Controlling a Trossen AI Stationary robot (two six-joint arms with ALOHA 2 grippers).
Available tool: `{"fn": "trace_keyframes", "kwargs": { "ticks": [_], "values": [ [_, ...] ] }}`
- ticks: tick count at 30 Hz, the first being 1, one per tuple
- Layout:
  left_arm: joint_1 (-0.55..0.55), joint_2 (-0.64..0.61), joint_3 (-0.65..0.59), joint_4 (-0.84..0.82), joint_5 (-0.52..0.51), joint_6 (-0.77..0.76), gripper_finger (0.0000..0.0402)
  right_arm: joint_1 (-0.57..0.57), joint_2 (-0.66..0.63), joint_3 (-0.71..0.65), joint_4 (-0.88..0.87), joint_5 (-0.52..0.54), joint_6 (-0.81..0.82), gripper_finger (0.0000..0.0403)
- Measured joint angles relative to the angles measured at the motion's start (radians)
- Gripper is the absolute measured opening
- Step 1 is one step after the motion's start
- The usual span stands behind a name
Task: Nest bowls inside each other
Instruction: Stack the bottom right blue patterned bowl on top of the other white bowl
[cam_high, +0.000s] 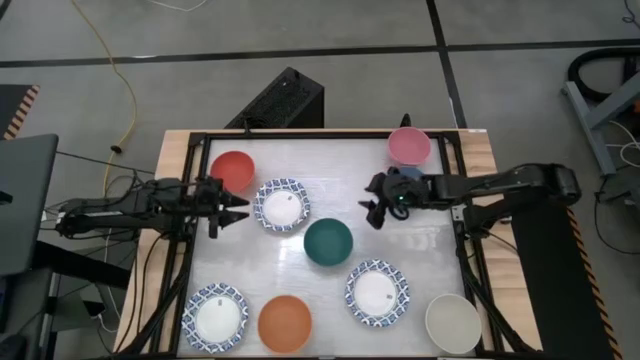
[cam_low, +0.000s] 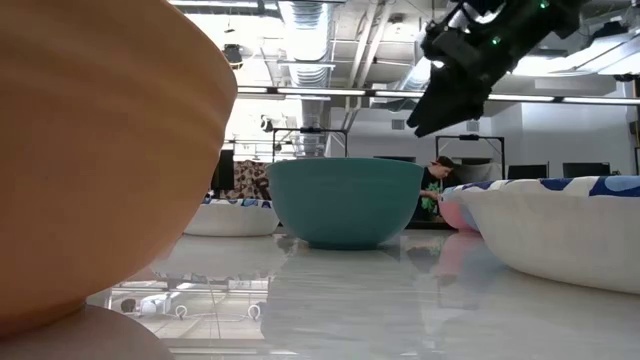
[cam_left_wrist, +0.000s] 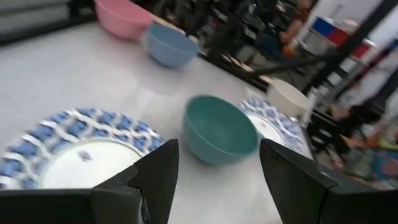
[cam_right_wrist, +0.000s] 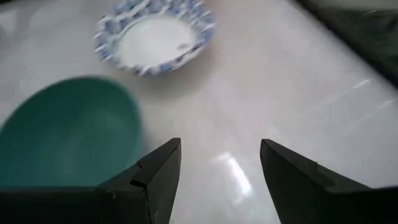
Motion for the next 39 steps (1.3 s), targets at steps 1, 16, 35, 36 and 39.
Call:
{"fn": "trace_keyframes", "kwargs": {
  "ticks": [1, 16, 35, 36, 39],
  "values": [
    [0.000, 0.000, 0.000, -0.006, 0.022, -0.007, 0.0214, 0.008, 0.013, 0.019, -0.026, -0.018, 0.000, 0.0240],
    [0.000, 0.000, 0.000, -0.066, 0.164, 0.015, 0.0214, 0.150, 0.145, 0.248, -0.596, -0.131, 0.154, 0.0240],
    [0.000, 0.000, 0.000, -0.111, 0.142, 0.039, 0.0214, 0.327, 0.300, 0.214, -0.493, -0.252, 0.305, 0.0240],
    [0.000, 0.000, 0.000, -0.111, 0.142, 0.039, 0.0214, 0.327, 0.317, 0.214, -0.493, -0.255, 0.296, 0.0240],
    [0.000, 0.000, 0.000, -0.111, 0.140, 0.039, 0.0214, 0.321, 0.363, 0.214, -0.493, -0.256, 0.284, 0.0240]
  ]
}}
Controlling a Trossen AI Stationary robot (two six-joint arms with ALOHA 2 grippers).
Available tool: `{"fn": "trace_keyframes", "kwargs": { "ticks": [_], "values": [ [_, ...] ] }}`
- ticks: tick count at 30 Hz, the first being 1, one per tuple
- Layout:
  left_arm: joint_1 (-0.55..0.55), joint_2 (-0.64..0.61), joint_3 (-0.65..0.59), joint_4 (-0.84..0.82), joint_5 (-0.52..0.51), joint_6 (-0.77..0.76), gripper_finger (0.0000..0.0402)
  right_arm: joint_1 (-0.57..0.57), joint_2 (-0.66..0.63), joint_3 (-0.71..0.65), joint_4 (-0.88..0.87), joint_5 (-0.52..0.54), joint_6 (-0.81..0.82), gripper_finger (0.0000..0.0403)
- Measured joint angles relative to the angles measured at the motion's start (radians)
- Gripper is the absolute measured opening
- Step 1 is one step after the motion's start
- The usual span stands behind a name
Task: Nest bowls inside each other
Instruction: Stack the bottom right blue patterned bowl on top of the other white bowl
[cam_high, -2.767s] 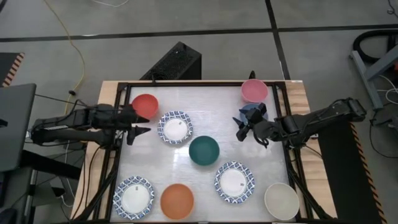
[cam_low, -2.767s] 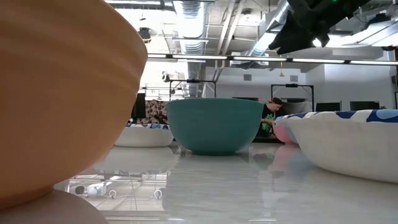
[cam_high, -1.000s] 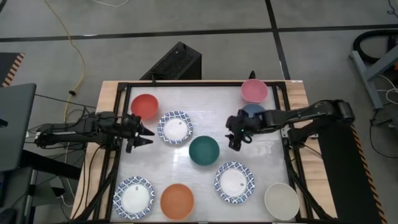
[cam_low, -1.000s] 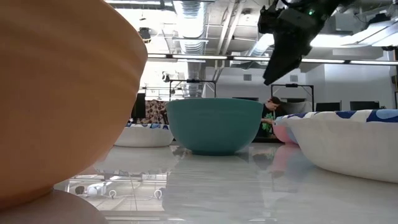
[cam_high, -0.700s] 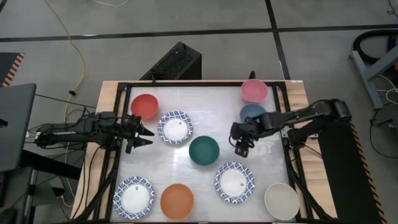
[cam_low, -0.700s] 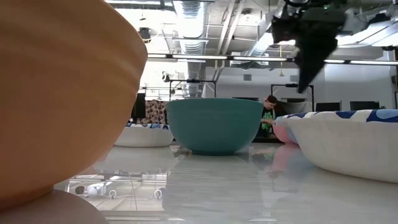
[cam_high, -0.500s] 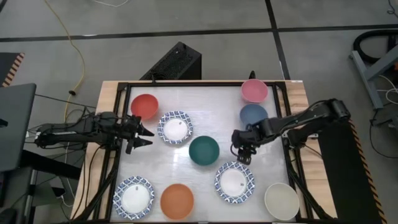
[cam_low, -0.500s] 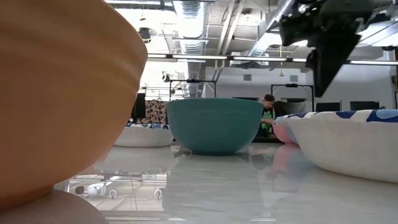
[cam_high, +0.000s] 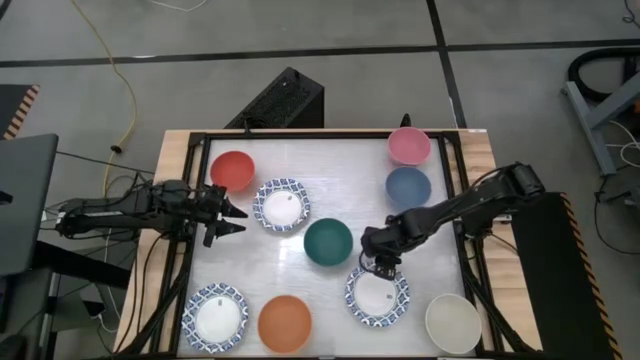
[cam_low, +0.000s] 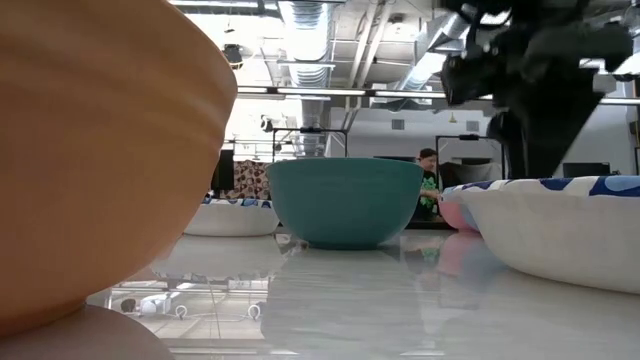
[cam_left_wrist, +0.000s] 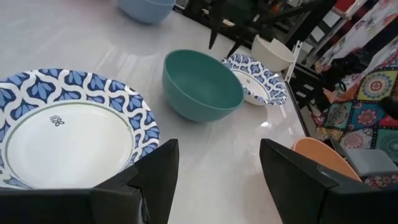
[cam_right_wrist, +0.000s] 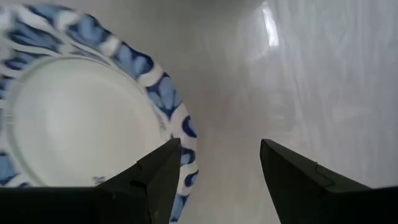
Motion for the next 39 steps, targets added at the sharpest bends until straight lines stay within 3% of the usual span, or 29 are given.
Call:
{"fn": "trace_keyframes", "kwargs": {
  "ticks": [9, 19, 39],
  "values": [
    [0.000, 0.000, 0.000, 0.000, 0.000, 0.008, 0.0214, -0.023, 0.064, 0.000, 0.011, -0.048, -0.028, 0.0240],
    [0.000, 0.000, 0.000, 0.001, -0.001, 0.015, 0.0214, -0.029, -0.044, 0.000, 0.047, -0.078, -0.017, 0.0240],
    [0.000, 0.000, 0.000, -0.050, -0.003, 0.019, 0.0214, -0.049, -0.035, -0.004, 0.066, -0.105, -0.023, 0.0240]
  ]
}}
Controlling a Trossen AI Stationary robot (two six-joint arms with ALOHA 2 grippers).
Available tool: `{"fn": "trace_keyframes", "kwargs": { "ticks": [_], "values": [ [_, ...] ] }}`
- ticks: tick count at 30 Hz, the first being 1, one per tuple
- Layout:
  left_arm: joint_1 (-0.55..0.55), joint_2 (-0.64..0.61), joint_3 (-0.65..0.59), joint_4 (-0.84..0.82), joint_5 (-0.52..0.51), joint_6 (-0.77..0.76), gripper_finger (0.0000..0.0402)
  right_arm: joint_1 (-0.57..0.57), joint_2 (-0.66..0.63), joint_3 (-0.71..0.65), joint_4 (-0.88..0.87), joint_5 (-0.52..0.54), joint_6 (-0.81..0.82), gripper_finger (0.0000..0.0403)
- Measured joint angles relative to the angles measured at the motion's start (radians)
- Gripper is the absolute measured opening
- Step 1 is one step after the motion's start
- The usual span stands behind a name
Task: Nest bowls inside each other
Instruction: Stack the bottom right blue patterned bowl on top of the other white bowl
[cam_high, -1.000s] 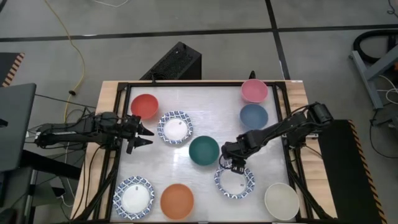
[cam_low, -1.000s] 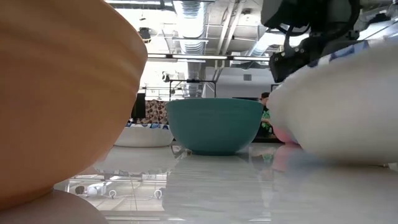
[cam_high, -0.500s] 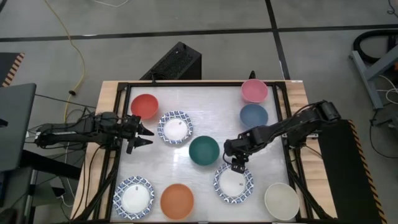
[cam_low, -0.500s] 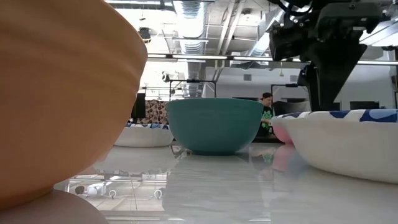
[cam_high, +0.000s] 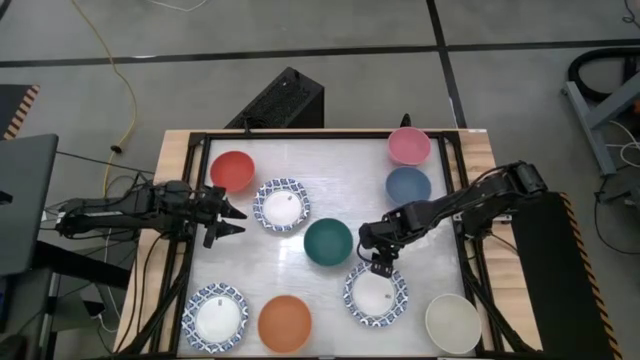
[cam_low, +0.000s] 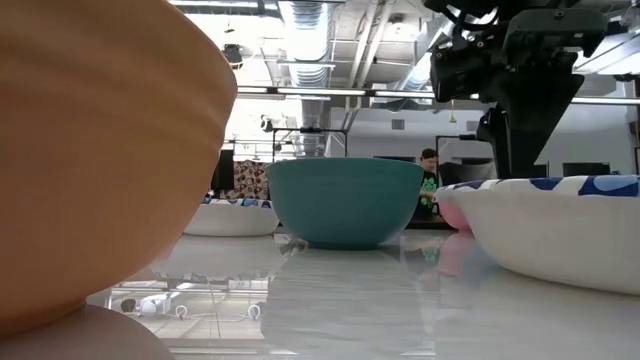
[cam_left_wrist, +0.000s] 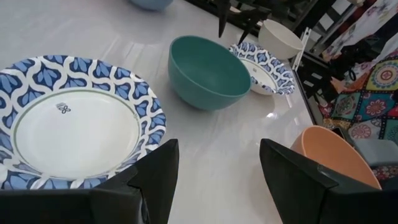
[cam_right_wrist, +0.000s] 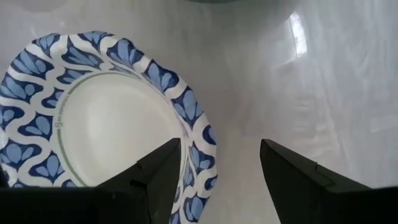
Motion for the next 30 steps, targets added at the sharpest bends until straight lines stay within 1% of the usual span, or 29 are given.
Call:
{"fn": "trace_keyframes", "kwargs": {
  "ticks": [5, 13, 19, 21, 24, 27, 30],
  "values": [
    [0.000, 0.000, 0.000, -0.001, 0.000, 0.001, 0.0214, 0.000, 0.018, 0.000, 0.005, -0.013, 0.005, 0.0240],
    [0.000, 0.000, 0.000, -0.012, 0.000, 0.001, 0.0214, 0.002, 0.105, -0.001, -0.004, -0.063, 0.000, 0.0240],
    [0.000, 0.000, 0.000, -0.014, 0.000, -0.001, 0.0214, 0.002, 0.132, -0.001, -0.011, -0.062, -0.018, 0.0239],
    [0.000, 0.000, 0.000, -0.014, 0.000, -0.001, 0.0214, 0.002, 0.132, -0.001, -0.003, -0.054, -0.018, 0.0230],
    [0.000, 0.000, 0.000, -0.016, 0.000, -0.002, 0.0214, 0.002, 0.131, -0.001, -0.001, -0.036, -0.020, 0.0192],
    [0.000, 0.000, 0.000, -0.016, 0.000, -0.002, 0.0214, 0.000, 0.130, -0.001, -0.004, -0.035, -0.025, 0.0126],
    [0.000, 0.000, 0.000, -0.016, 0.000, -0.004, 0.0214, 0.000, 0.128, 0.000, -0.008, -0.037, -0.029, 0.0052]
  ]
}}
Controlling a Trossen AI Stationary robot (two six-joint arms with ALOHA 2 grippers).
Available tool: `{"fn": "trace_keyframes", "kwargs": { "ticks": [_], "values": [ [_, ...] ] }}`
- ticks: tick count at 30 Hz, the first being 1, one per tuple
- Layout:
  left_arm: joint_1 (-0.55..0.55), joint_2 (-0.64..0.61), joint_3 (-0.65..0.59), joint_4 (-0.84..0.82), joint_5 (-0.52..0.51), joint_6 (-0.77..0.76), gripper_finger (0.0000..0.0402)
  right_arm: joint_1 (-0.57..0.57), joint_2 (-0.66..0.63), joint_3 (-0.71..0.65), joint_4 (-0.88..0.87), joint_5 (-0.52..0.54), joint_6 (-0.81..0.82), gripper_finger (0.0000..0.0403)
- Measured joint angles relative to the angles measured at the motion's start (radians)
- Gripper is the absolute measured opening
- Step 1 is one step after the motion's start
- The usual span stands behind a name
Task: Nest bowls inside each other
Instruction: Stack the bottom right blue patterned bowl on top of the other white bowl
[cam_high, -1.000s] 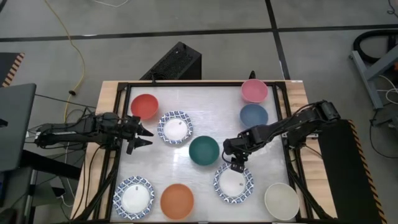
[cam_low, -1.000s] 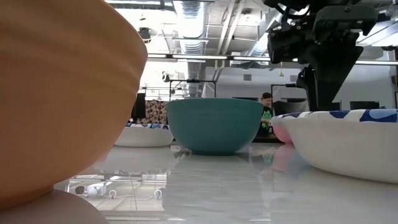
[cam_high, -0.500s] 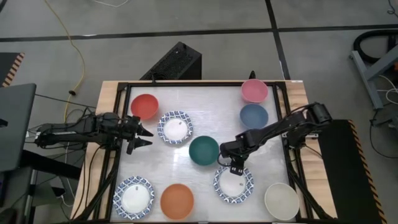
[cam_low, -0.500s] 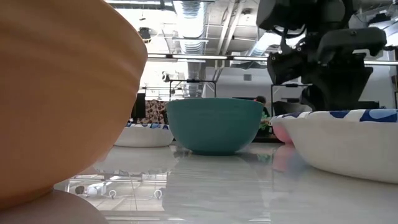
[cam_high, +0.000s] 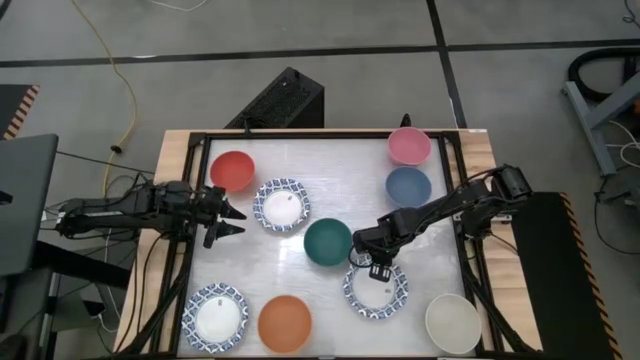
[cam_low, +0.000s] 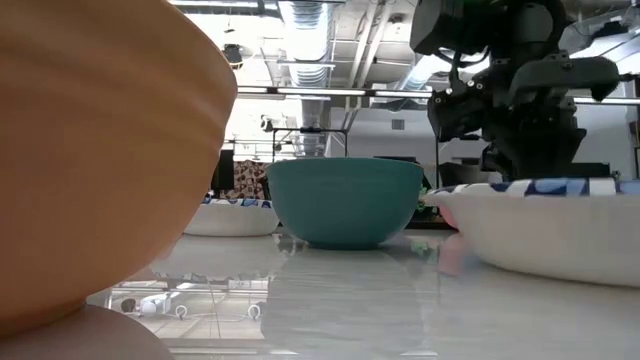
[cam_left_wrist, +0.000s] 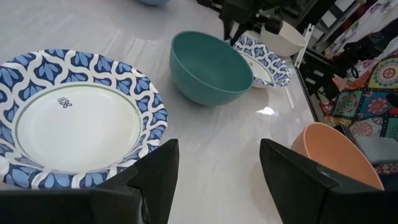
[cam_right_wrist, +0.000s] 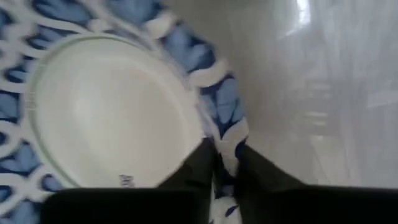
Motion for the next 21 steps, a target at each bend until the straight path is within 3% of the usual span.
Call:
{"fn": "trace_keyframes", "kwargs": {
  "ticks": [3, 12, 21],
  "values": [
    [0.000, 0.000, 0.000, 0.000, 0.000, 0.000, 0.0214, 0.001, 0.000, 0.001, -0.003, -0.005, -0.003, 0.0014],
    [0.000, 0.000, 0.000, 0.000, -0.115, 0.000, 0.0214, 0.000, 0.000, 0.061, -0.124, -0.053, 0.006, 0.0006],
    [0.000, 0.000, 0.014, -0.002, -0.174, -0.006, 0.0214, -0.014, -0.051, 0.275, -0.332, -0.051, -0.046, 0.0007]
  ]
}}
